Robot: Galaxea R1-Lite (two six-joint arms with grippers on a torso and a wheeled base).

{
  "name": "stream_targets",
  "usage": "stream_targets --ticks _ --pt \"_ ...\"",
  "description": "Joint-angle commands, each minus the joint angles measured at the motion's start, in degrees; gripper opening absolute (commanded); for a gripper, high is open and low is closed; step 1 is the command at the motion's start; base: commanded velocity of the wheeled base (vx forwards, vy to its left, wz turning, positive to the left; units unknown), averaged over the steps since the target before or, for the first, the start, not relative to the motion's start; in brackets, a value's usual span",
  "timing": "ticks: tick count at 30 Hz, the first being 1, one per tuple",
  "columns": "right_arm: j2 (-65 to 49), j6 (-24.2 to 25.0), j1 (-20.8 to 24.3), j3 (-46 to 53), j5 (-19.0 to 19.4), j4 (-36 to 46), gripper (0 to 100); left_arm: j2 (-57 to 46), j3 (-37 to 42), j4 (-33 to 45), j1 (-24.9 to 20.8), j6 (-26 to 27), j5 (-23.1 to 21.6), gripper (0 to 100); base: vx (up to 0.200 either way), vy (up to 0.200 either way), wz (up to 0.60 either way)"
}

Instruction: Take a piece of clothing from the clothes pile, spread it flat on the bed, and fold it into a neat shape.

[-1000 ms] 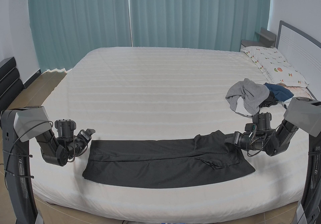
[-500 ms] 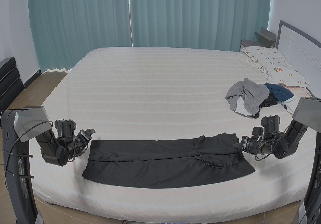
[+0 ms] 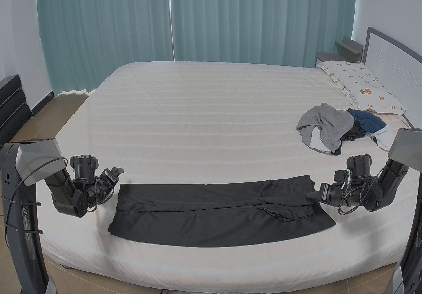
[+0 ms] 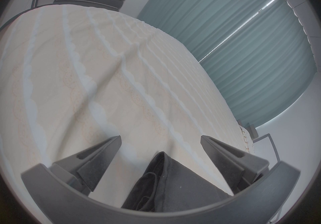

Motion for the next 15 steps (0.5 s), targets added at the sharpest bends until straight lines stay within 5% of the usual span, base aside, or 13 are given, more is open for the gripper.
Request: stream_targets --ticks 1,5,10,15 --pt "-2.3 1.3 0.2 0.2 -0.1 -0.3 100 -4.2 1.3 0.6 0.8 0.0 0.0 100 0.000 0.000 0.00" --pt "-7.1 9.2 1.5 0.3 -1.3 0.5 100 -11.3 3.7 3.3 1.1 0.1 -0.2 100 0.000 0.000 0.00" --pt "-10.8 20.0 6.8 1.3 -9.5 0.5 100 -18.1 4.7 14.3 -1.2 0.1 -0.6 100 0.000 0.000 0.00" --pt "-11.5 25.2 10.5 3.9 -12.2 -0.4 100 -19.7 9.7 17.6 -4.1 0.0 -0.1 100 0.000 0.000 0.00"
